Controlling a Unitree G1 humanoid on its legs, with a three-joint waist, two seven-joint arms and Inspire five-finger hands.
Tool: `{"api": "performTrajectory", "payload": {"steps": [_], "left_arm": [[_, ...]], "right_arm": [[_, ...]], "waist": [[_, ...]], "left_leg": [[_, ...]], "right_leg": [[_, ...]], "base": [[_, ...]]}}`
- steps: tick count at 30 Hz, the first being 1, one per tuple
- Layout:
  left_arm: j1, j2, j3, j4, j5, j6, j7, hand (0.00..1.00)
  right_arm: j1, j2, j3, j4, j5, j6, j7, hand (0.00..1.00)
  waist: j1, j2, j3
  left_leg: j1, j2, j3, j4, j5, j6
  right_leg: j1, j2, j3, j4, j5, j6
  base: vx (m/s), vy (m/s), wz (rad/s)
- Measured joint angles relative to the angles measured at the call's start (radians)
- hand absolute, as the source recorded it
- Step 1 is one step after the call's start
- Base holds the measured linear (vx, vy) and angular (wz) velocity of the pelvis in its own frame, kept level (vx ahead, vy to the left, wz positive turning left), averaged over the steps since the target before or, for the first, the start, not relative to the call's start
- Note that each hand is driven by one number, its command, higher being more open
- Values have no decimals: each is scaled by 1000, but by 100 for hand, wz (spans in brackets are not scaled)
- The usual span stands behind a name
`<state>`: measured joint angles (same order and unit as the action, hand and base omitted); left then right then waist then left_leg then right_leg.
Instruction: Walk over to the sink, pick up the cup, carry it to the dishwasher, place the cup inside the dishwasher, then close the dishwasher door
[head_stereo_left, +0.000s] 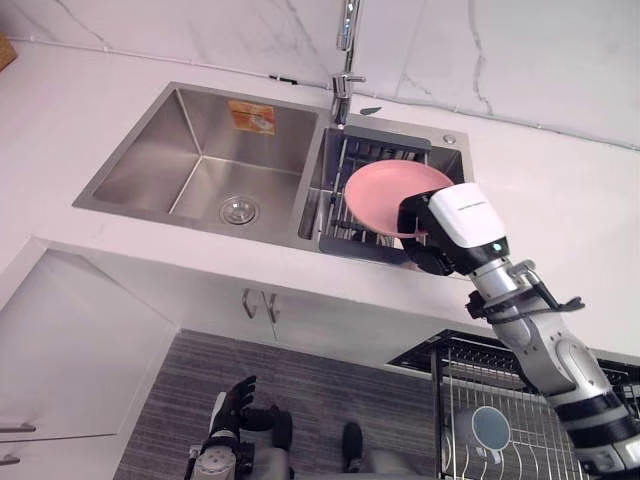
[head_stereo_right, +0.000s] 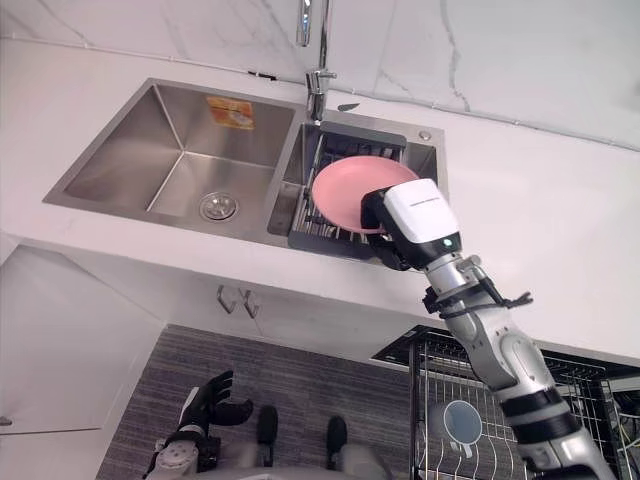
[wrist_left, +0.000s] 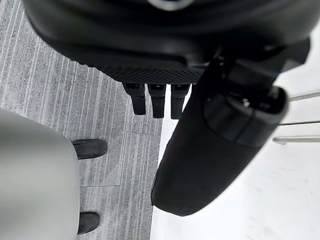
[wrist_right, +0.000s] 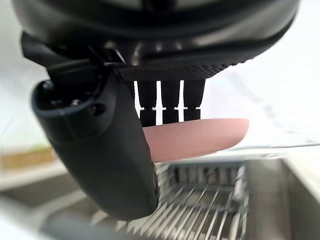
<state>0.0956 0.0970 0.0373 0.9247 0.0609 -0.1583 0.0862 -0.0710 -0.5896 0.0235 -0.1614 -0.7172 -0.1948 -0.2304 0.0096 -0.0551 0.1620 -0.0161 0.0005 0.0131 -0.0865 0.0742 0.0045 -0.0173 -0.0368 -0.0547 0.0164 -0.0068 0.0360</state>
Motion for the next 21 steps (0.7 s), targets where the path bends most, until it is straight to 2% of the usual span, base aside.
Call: {"api": "performTrajectory", "payload": {"steps": [6,13,21], "left_arm": [[5,-3,6,19,1,1,1,90],[14,-7,14,32,18,4,1,90],[19,-10,11,40,39,8,2,90]], "right_arm": [[127,86,-115,-69,27,17,-35,30],[252,262,-248,-167,28,24,-68,30],[360,414,-274,-173,44,49,-80,30]], "waist": [[-8,13,-23],[-26,19,-46],[-34,23,-63]], "left_leg": [[10,7,13,0,-5,-7],[27,16,31,-5,-18,-8],[48,21,56,-1,-31,-10]], "right_leg": [[5,6,13,-3,0,0],[17,15,29,-21,1,-3],[35,19,51,-34,7,-10]], "base": [[-8,-14,-7],[4,-15,-7],[39,-14,-10]]}}
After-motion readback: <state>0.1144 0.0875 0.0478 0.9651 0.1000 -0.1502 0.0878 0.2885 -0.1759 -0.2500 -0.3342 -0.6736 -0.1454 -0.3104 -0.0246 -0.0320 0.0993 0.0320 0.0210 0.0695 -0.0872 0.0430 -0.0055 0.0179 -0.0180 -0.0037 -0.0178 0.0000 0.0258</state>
